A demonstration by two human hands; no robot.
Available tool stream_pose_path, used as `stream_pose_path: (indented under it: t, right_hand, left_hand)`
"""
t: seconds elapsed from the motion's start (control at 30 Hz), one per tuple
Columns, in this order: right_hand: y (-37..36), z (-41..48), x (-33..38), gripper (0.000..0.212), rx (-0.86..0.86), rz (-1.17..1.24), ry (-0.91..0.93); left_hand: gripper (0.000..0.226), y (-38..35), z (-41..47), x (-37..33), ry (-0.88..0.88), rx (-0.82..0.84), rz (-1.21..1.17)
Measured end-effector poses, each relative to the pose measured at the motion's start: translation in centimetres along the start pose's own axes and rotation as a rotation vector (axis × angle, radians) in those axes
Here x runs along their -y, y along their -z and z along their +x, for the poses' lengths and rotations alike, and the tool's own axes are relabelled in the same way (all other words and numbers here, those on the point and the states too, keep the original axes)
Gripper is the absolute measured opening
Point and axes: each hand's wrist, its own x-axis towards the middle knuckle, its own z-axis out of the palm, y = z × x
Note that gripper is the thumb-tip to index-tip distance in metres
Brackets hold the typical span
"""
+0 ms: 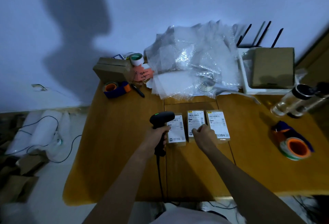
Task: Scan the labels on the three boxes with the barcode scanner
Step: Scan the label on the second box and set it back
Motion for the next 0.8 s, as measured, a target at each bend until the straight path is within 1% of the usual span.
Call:
stream_pose_path:
  t: [0.03,0.13,0.17,0.37,0.47,0.67,0.8]
  right_hand:
    - [0.22,0.23,0.03,0.035,-0.016,-0.033,0.015]
    - [0.41,0.68,-0.21,0.065,0.009,-0.148,0.038]
    - [0.43,0.7,-0.38,0.072,0.021,-0.178,0.043]
    - [0.37,0.87,-0.85,0.091,0.051,-0.296,0.031]
    - [0.48,0.95,-0.72,0.093,0.072,-0.363,0.028]
    - [0.25,0.82,-0.24,0.075,0.055,-0.387,0.042]
    - [0.14,0.74,-0.15,0.075,0.047,-0.392,0.043]
  left_hand:
    - [0.025,-0.13,-0.01,-0.13,0.004,0.003,0.001]
    - [0.022,-0.51,0.03,-0.42,0.004,0.001,0.006]
    - [0.021,-0.62,0.07,-0.47,-0.001,0.002,0.005]
    - [0.023,-0.58,0.08,-0.3,0.005,-0.02,-0.004]
    - [0.02,-0.49,0.04,-0.14,0.005,-0.04,-0.011]
    - [0.026,-0.13,-0.06,0.24,0.011,-0.028,-0.011]
    - [0.027,0.16,-0.05,0.44,0.005,-0.031,-0.011]
